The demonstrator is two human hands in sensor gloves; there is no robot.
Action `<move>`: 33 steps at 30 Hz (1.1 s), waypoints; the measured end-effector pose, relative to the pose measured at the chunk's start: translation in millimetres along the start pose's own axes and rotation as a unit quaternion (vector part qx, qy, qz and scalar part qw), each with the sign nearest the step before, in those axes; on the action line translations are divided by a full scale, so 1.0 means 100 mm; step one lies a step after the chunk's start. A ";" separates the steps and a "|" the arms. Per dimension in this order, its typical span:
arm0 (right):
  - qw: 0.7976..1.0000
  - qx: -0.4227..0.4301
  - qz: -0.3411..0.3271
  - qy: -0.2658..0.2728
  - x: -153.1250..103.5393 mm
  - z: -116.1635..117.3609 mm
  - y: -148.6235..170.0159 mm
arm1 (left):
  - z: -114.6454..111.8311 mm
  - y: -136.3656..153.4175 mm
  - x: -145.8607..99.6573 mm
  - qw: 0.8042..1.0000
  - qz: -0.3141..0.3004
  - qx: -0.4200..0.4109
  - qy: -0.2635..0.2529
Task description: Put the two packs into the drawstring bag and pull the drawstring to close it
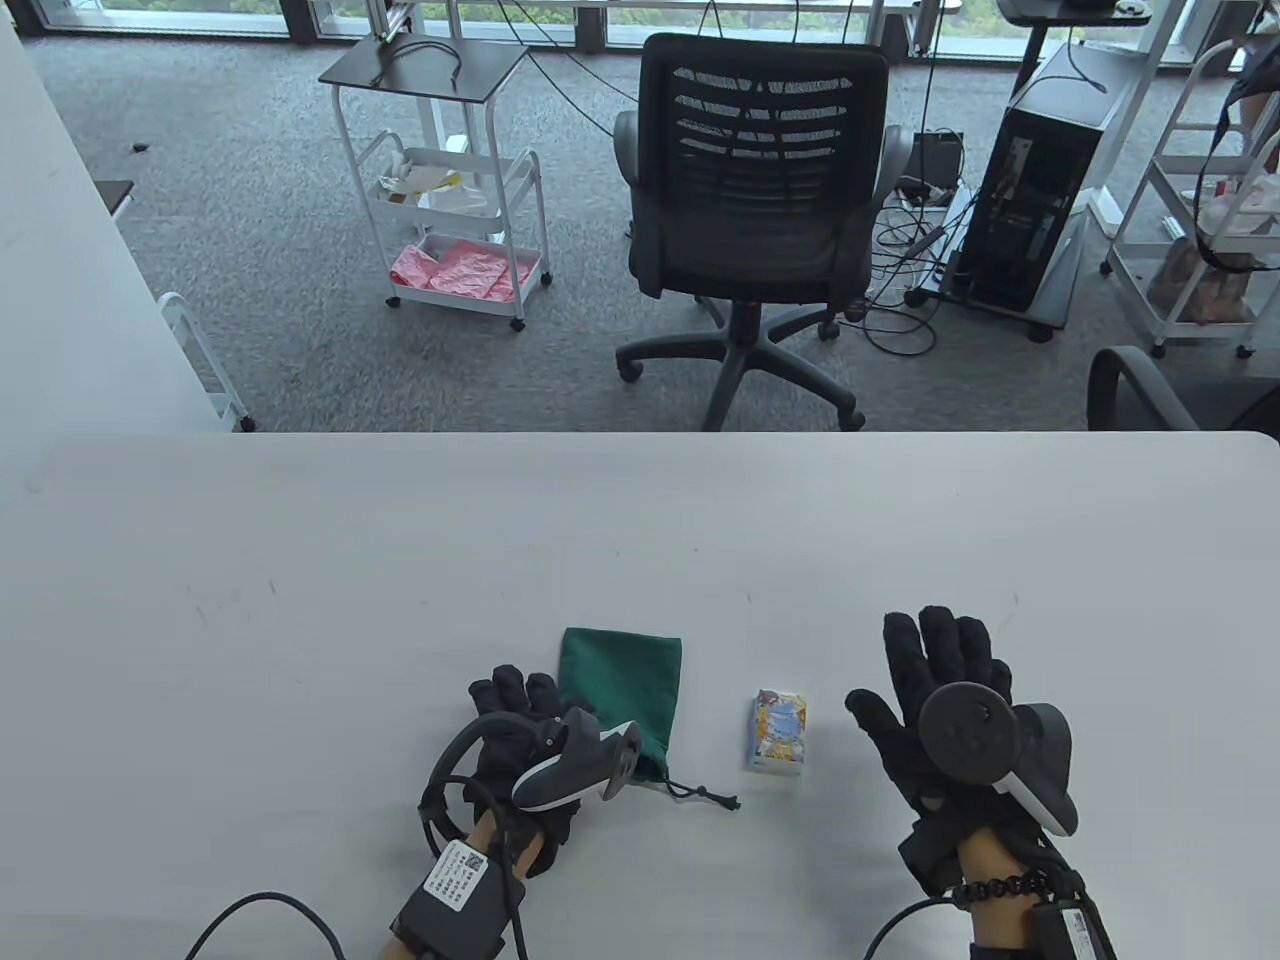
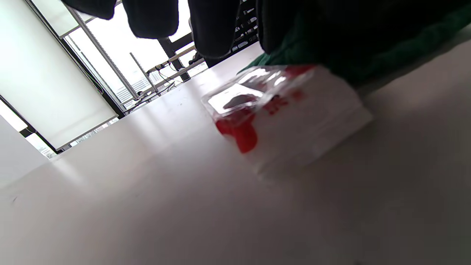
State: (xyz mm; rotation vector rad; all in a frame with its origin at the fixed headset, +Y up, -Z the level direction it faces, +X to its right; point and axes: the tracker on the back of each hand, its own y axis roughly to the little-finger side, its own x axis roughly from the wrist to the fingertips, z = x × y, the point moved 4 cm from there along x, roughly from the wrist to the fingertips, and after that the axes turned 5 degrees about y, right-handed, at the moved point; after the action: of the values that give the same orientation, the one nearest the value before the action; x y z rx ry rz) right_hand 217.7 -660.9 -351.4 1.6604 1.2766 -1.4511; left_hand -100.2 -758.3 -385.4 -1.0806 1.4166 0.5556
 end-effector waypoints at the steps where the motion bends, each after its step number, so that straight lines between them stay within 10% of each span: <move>1: 1.000 0.001 -0.001 -0.002 0.00 0.01 -0.01 | 0.03 0.01 0.01 1.000 0.007 -0.006 -0.012; 17: 0.999 -0.001 0.040 -0.017 0.02 0.17 0.03 | 0.89 0.34 -0.40 0.945 0.060 -0.286 -0.147; 33: 0.985 -0.107 0.038 -0.133 0.15 0.73 -0.29 | 0.85 0.75 -0.77 0.863 0.085 -0.438 -0.236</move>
State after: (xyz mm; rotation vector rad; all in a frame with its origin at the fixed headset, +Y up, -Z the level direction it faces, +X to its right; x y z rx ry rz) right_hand 160.9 -710.9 -378.0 1.3117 1.1616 -1.3830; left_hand -132.7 -630.8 -347.5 -1.3798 0.7996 1.5787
